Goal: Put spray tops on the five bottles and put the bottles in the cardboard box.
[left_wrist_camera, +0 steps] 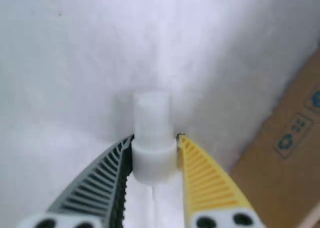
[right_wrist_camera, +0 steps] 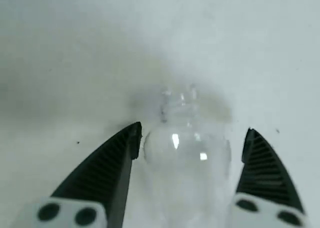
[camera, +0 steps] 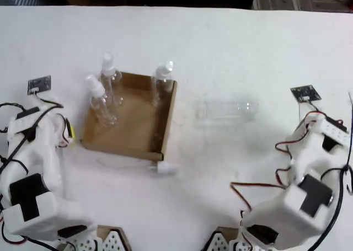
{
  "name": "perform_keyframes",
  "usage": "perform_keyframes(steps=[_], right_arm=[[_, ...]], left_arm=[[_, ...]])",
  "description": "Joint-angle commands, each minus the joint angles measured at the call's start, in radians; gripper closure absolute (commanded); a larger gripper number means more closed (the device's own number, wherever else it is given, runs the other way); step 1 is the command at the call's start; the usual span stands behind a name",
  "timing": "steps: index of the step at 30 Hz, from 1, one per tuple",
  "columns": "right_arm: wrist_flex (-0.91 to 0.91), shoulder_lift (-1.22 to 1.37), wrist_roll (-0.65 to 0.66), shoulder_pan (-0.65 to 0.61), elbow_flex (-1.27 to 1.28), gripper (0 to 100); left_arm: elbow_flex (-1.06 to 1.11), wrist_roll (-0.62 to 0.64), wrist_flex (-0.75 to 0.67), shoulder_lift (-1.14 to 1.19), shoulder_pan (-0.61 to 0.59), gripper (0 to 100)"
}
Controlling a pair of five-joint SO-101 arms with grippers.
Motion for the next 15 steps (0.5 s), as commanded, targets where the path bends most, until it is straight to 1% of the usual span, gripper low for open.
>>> perform_keyframes(steps=[1, 8, 12, 15], right_arm=[[0.039, 0.021, 0.017, 0.016, -0.138, 72.0], [0.260, 0.005, 0.193, 0.024, -0.273, 72.2], [0.272, -0.104, 0.276, 0.067, -0.195, 72.2], [0.249, -0.206, 0.347, 0.073, -0.075, 72.2]], left_arm=[[-0.006, -0.012, -0.012, -0.056, 0.005, 98], [-0.006, -0.014, -0.012, -0.056, 0.005, 98], [-0.006, -0.014, -0.012, -0.056, 0.005, 98], [-0.006, -0.014, -0.012, -0.056, 0.005, 98]])
